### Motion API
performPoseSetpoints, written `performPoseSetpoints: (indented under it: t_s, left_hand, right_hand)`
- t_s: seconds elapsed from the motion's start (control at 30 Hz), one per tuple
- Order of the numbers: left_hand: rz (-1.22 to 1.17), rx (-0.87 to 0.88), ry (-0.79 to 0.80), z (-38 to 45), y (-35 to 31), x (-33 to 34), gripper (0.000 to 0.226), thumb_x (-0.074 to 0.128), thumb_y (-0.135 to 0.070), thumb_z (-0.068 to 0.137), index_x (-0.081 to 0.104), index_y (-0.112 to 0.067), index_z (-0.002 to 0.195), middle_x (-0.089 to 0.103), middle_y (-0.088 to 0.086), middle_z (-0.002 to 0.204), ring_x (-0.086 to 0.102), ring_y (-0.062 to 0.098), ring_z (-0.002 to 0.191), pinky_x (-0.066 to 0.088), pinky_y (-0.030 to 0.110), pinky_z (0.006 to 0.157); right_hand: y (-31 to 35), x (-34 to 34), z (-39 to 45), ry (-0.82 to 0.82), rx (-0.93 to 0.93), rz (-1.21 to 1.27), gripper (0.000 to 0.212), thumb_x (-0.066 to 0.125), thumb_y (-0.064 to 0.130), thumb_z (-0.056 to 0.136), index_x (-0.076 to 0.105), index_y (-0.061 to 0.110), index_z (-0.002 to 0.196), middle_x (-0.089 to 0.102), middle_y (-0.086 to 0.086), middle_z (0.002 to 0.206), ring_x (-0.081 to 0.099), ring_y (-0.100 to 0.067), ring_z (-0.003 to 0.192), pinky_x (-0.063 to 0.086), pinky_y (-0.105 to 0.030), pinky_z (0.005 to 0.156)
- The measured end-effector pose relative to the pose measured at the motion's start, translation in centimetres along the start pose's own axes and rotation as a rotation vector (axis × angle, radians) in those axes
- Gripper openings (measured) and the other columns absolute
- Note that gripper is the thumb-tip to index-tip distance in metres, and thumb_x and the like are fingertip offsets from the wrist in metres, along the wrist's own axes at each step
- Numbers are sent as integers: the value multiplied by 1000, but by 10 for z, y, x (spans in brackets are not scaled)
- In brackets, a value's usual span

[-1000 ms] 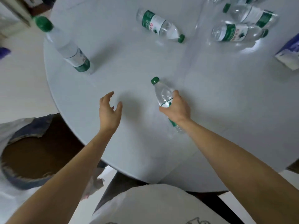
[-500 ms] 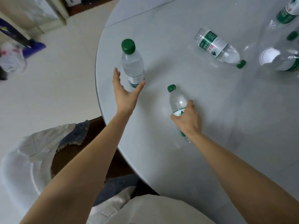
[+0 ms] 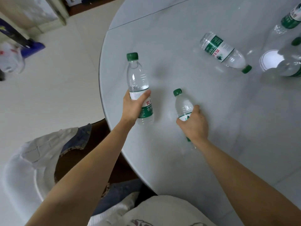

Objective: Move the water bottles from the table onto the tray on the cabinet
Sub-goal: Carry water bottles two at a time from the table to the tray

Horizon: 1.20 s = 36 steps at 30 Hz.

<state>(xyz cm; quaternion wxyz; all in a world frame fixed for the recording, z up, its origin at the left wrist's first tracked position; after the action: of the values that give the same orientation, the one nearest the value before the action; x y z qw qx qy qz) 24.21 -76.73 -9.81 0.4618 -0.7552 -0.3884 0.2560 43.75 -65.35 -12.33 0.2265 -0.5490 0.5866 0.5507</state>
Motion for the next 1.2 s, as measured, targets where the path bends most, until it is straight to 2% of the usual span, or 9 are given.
performPoseSetpoints:
  t_s: [0.1, 0.27, 0.43, 0.5, 0.6, 0.7, 0.9, 1.0, 1.2]
  left_hand:
    - [-83, -120, -14, -34, 9, -13, 46, 80, -33, 67, 62, -12, 104, 71, 15, 95, 71, 36, 85, 59, 49, 81]
    - [-205, -120, -54, -106, 6, -30, 14, 69, -19, 84, 63, -12, 95, 70, 8, 82, 68, 25, 71, 57, 37, 72]
    - [-275, -89, -149, -177, 20, -51, 24, 67, -21, 86, 61, -11, 106, 70, 7, 83, 67, 23, 70, 57, 34, 69]
    - [-307, -73, -188, -199, 24, -59, 19, 67, -20, 86, 60, -12, 102, 69, 7, 82, 67, 23, 69, 57, 35, 71]
    - [-339, -35, -269, -227, 24, -77, 18, 68, -23, 85, 62, -14, 101, 71, 5, 83, 68, 21, 71, 57, 37, 75]
    - [-329, 31, -381, -260, 26, -110, 19, 72, -27, 82, 66, -20, 98, 73, 4, 89, 70, 23, 81, 57, 38, 80]
    - [-381, 86, -645, -368, 63, -217, 49, 74, -48, 62, 68, -18, 100, 75, 8, 90, 73, 28, 82, 59, 41, 76]
    - [-443, 89, -773, -437, 95, -284, 64, 70, -56, 60, 66, -12, 106, 74, 14, 94, 72, 32, 83, 59, 44, 78]
    - [-586, 143, -1025, -591, 163, -423, 46, 67, -48, 72, 64, -14, 104, 72, 9, 82, 70, 28, 71, 58, 39, 69]
  right_hand:
    - [-4, -4, -4, 44, 15, 12, 59, 72, 31, 72, 41, 5, 114, 58, -14, 109, 56, -35, 100, 42, -35, 67]
    - [-27, -10, -28, 107, 3, 62, 61, 73, 34, 69, 41, 8, 114, 59, -13, 109, 59, -36, 96, 50, -38, 72]
    - [-43, -12, -68, 253, 64, 244, 56, 78, 33, 65, 46, 13, 106, 65, -11, 100, 62, -31, 82, 52, -36, 72]
    - [-22, -12, -91, 367, 42, 409, 51, 79, 33, 67, 52, 13, 104, 68, -9, 98, 65, -28, 83, 55, -38, 75]
    - [37, -15, -139, 614, -80, 665, 38, 77, 29, 75, 61, 14, 107, 70, -5, 93, 68, -19, 78, 54, -29, 65]
    - [95, -18, -186, 822, -233, 752, 30, 74, 28, 79, 64, 18, 105, 73, -7, 94, 71, -23, 85, 57, -36, 76]
    - [171, 15, -298, 1149, -365, 750, 16, 73, 20, 81, 64, 16, 94, 70, -5, 79, 68, -20, 71, 55, -31, 65]
    - [207, 50, -388, 1326, -403, 708, 34, 75, 27, 73, 65, 13, 102, 66, -10, 87, 65, -25, 77, 55, -36, 73]
    - [251, 126, -618, 1680, -610, 545, 35, 68, 26, 76, 63, 11, 107, 69, -11, 90, 68, -24, 77, 57, -35, 68]
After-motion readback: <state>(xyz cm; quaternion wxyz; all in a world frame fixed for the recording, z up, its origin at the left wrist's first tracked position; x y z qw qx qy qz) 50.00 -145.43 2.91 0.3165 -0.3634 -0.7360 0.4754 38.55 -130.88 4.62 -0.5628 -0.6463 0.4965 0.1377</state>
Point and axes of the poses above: each hand's wrist, its own z-axis towards the middle knuckle, its own x-axis out of the palm, y = z × x, the point moved 3 cm from there along z, towards the middle knuckle
